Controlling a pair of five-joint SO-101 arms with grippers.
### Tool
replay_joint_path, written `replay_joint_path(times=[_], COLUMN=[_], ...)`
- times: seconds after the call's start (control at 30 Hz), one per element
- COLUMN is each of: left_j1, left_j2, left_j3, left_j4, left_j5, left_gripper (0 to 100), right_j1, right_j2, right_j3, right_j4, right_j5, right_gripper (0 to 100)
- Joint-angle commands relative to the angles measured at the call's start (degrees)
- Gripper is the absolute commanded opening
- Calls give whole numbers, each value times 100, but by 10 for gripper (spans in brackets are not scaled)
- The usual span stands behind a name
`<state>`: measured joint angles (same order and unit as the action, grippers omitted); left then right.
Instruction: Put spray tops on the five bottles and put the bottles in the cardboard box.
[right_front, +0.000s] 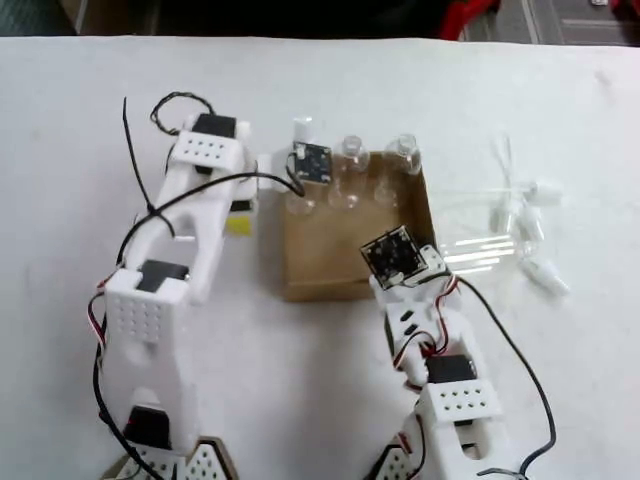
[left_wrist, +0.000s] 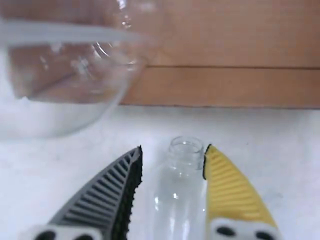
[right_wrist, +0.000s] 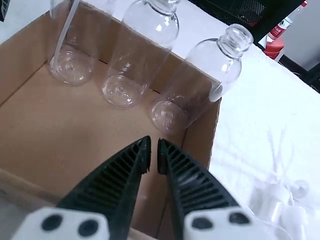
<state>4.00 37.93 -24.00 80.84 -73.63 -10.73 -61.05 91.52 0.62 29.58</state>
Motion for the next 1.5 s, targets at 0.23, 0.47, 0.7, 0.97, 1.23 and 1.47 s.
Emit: replay_joint_path(times=[0.23, 0.47, 0.7, 0.97, 1.23, 1.47], left_j1=[4, 4, 4, 145, 593, 892], left_j2=[-48, -48, -119, -875, -2404, -3969], left_j3=[-229, -229, -281, -264, -229, -220], left_j4=[246, 369, 378, 1037, 1802, 1802], left_j5=[-281, -404, -352, 9, 1081, 3130], left_gripper=[180, 77, 21, 20, 20, 21], right_j1=[-31, -31, -31, -31, -31, -31], right_j2=[22, 22, 22, 22, 22, 22], right_j3=[-53, -53, -53, -53, -44, -35], right_j4=[-119, -119, -119, -119, -119, -119], right_j5=[44, 44, 44, 44, 44, 44], right_gripper=[18, 18, 18, 18, 18, 18])
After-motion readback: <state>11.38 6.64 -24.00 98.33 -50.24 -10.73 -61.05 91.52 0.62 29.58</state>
